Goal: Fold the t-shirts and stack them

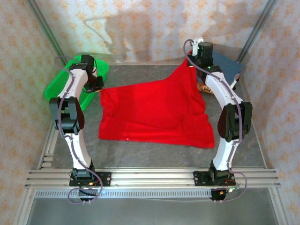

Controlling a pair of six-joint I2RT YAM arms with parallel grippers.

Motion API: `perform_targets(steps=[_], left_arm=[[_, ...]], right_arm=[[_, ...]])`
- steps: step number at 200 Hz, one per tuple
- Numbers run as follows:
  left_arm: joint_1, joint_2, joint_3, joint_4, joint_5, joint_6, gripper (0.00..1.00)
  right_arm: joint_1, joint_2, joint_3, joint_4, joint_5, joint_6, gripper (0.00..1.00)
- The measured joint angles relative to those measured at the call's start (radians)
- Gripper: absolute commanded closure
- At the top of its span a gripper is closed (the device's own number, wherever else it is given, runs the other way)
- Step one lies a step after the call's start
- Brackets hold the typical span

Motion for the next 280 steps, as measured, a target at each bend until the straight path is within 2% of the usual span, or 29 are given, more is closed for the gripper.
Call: perform_targets(steps=[48, 97, 165, 280], left_arm=[[0.006, 0.000, 0.000, 0.000, 0.000, 0.011, 1.00], [0.026, -0.010, -0.009, 0.000, 0.012, 0.020, 1.00], [0.026, -0.069, -0.101, 0.000, 0.038, 0.032, 1.00], [0.034, -0.175, -0.283, 0.008, 0.017, 0.048, 1.00]], right_arm=[[0.002, 0.004, -0.007, 0.013, 0.019, -0.007, 1.00], [0.002, -0.041, -0.124, 0.047, 0.022, 0.017, 1.00], [0.002, -0.263, -0.360, 0.055, 0.016, 0.066, 1.00], [0.000, -0.533, -0.713, 0.058, 0.109, 0.139, 1.00]])
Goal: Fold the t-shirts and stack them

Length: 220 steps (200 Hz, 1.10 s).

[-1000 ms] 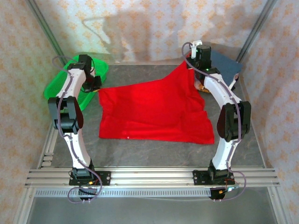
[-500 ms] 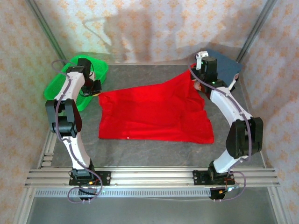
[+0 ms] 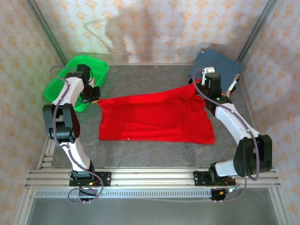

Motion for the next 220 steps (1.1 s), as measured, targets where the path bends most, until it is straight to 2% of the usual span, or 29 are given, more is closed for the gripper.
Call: perform_targets(steps=[127, 220], left_arm=[[0.000, -0.002, -0.113, 0.052, -0.017, -0.003, 1.00], [-0.001, -0.002, -0.202, 0.091, -0.019, -0.030, 1.00]], right_arm=[[-0.003, -0.289, -0.283, -0.071, 0.044, 0.129, 1.00], [-0.003, -0.350, -0.353, -0.134, 0.036, 0.252, 1.00]])
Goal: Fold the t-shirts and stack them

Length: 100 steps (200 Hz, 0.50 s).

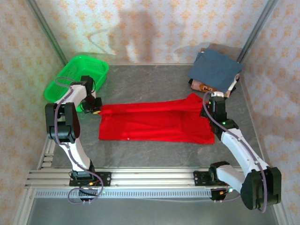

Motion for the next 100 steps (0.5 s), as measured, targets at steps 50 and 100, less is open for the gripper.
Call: perform_targets(steps=[50, 100], left_arm=[[-0.002, 0.000, -0.002, 0.007, -0.007, -0.003, 1.00], [-0.002, 0.000, -0.007, 0.016, -0.010, -0.003, 1.00]], right_arm=[[0.000, -0.042, -0.039, -0.021, -0.030, 0.142, 1.00], [0.000, -0.092, -0.097, -0.062, -0.048, 0.241, 1.00]])
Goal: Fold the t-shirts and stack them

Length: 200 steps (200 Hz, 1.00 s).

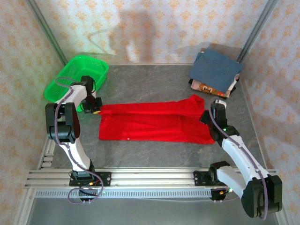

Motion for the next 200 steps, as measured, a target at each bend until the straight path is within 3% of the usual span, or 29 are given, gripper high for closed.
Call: perform_targets(steps=[98, 110, 128, 152, 175, 200], left_arm=[[-0.008, 0.013, -0.034, 0.040, -0.024, -0.001, 0.98], [-0.009, 0.013, -0.039, 0.048, -0.026, -0.001, 0.96], [-0.011, 0.013, -0.043, 0.055, -0.036, -0.001, 0.83], [-0.013, 0.011, -0.047, 0.066, -0.043, -0.006, 0.67], [-0.013, -0.003, -0.063, 0.072, -0.046, -0.023, 0.59], [-0.013, -0.034, -0.080, 0.063, -0.050, -0.058, 0.52]], right_arm=[[0.001, -0.020, -0.084, -0.015, -0.012, 0.095, 1.00], [0.001, -0.021, -0.089, -0.015, -0.015, 0.100, 1.00], [0.003, -0.023, -0.094, -0.019, -0.017, 0.111, 1.00], [0.003, -0.024, -0.096, -0.034, -0.018, 0.132, 0.89], [0.003, -0.040, -0.096, -0.077, 0.000, 0.176, 0.62], [0.003, -0.074, -0.096, -0.143, 0.040, 0.234, 0.47]])
